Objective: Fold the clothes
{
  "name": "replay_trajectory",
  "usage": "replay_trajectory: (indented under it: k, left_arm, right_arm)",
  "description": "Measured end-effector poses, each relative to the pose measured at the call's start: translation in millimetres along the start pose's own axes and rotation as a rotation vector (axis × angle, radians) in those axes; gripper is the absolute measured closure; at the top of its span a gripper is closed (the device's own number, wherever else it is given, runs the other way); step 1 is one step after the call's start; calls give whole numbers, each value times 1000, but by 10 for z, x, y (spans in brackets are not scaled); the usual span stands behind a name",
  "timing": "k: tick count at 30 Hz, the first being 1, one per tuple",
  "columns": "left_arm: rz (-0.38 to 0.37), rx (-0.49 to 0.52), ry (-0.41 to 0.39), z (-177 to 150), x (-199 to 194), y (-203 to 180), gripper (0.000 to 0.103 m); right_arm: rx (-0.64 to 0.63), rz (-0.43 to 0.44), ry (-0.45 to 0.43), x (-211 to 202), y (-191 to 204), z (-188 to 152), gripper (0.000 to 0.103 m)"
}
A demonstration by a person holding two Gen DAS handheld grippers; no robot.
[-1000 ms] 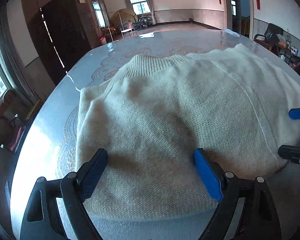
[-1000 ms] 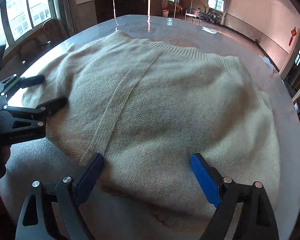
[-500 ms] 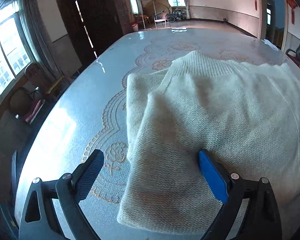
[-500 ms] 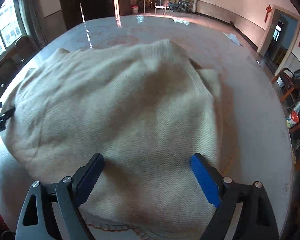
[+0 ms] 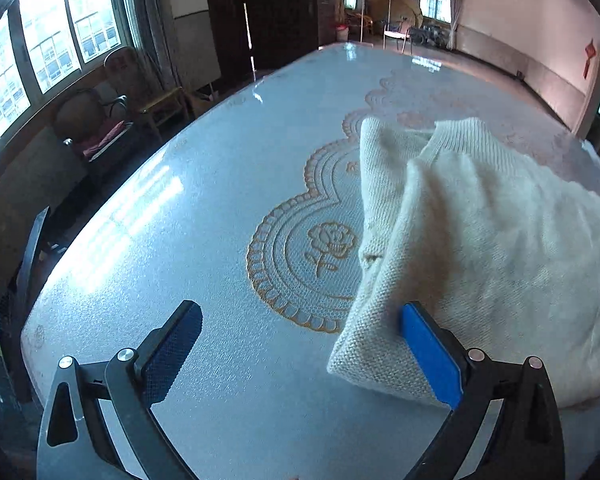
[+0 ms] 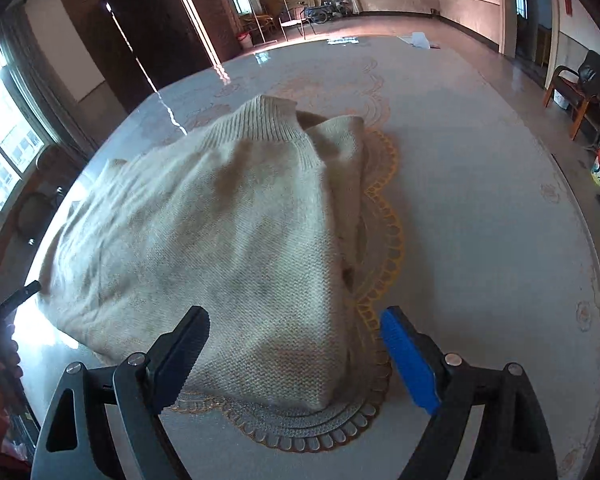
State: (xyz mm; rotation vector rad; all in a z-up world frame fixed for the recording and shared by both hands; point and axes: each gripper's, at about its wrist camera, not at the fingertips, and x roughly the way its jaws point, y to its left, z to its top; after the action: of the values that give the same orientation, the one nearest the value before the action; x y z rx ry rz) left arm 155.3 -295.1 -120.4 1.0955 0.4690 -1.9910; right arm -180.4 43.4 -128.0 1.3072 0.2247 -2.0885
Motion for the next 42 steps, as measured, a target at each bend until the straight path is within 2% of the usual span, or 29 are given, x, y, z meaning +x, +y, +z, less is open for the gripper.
replay_trajectory:
  k: [1, 6, 10, 14, 16, 18, 21, 23, 26, 30, 35, 38, 42]
  left_arm:
    - [8, 10, 14, -2, 36, -12, 2]
    - [-54, -62, -5, 25, -1, 214, 2]
    - [-134, -165, -32, 170, -27, 463, 2]
    - [-255, -208, 12, 410, 103, 640, 2]
    - [-316, -186, 83, 555, 233, 616, 2]
    - [-336, -144, 149, 684, 375, 549, 2]
    - [-327, -85, 156, 826, 467, 450, 2]
    - [-338, -53, 177, 921, 539, 370, 2]
    - [-375, 1, 221, 1039, 652, 217, 2]
    - [-364, 109, 238, 1116, 747, -6, 2]
    - [-388, 217, 230, 1159, 808, -165, 2]
    - [-409, 283, 211, 1167, 829, -262, 2]
    - [-452, 339, 197, 1209, 860, -253, 1]
  right_arm:
    - [9, -19, 7, 31, -17, 4, 14]
    - [142, 35, -17, -59, -208, 20, 14]
    - [232, 90, -2, -71, -363, 92, 14]
    - [330, 167, 10, 50, -553, 270, 14]
    - [387, 189, 52, 171, -687, 423, 14]
    - [453, 201, 92, 290, -830, 583, 14]
    - [520, 250, 99, 419, -1009, 841, 14]
    - [529, 246, 104, 501, -1075, 1031, 14]
    - [526, 293, 131, 679, -1115, 1276, 14]
    - [531, 347, 133, 872, -1174, 1543, 13]
    - [458, 411, 169, 988, -927, 1600, 14]
    - [388, 448, 206, 919, -690, 1393, 14]
    - [283, 470, 231, 924, -507, 1417, 14]
